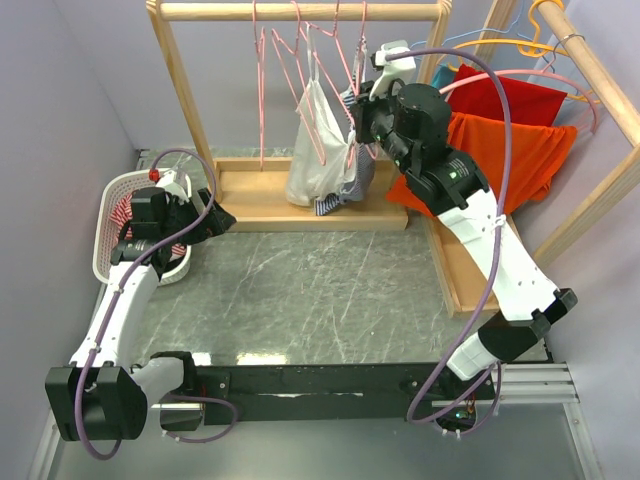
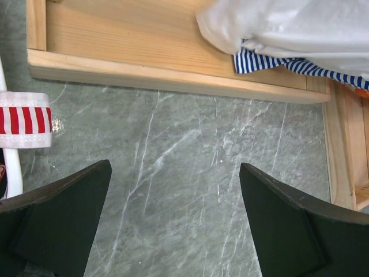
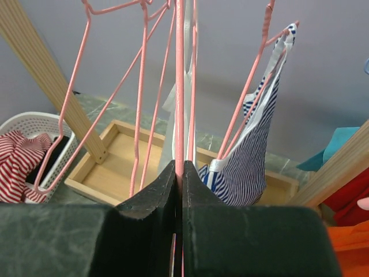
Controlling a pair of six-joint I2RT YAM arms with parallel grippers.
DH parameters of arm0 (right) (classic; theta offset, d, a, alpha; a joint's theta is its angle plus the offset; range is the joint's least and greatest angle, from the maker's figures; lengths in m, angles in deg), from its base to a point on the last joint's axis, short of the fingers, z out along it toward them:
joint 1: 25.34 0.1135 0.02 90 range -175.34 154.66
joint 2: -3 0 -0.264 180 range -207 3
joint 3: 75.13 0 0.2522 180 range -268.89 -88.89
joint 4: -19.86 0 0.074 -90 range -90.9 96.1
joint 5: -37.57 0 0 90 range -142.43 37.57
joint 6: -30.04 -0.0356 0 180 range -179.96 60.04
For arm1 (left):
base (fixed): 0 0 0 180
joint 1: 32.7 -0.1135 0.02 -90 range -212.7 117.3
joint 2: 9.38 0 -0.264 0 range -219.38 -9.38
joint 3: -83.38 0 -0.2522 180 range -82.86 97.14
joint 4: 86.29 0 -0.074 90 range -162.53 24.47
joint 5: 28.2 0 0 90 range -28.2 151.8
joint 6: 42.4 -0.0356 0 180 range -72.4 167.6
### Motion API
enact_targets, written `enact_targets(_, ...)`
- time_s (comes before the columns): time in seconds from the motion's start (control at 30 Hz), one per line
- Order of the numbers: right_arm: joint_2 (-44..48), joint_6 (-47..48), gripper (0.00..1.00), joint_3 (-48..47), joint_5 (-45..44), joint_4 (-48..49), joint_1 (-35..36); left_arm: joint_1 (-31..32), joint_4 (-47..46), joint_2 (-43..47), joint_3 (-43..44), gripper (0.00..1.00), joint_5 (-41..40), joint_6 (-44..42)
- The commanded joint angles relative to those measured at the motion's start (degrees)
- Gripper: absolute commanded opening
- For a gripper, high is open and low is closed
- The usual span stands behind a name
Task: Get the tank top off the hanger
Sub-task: Pick up the hanger from the clothesline.
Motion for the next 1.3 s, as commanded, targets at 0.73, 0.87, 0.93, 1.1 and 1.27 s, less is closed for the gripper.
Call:
enact_targets(0.73, 23.7, -11.8, 0.00, 16.3, -1.0, -9.8, 8.5, 0.3, 0.0, 1.3, 2.4, 0.99, 0.1, 0.5)
enact_targets(0.87, 28.8, -14.1, 0.00, 21.5, -3.7, -10.7, 9.0, 0.3, 0.1, 1.5, 2.5, 0.99, 0.2, 0.6)
enact_targets(0.93, 31.4, -15.3, 0.00, 23.0, -3.7, -11.4, 9.0, 0.3, 0.3, 1.4, 2.8, 0.99, 0.2, 0.6)
enact_targets(1.1, 35.9, -16.4, 0.00, 24.1, 0.7, -13.8, 9.1, 0.2, 0.5, 1.3, 4.0, 0.99, 0.1, 0.6)
enact_targets(1.27, 40.2, -16.4, 0.00, 24.1, 9.1, -18.7, 9.1, 0.3, 1.0, 0.7, 5.1, 1.00, 0.3, 0.8)
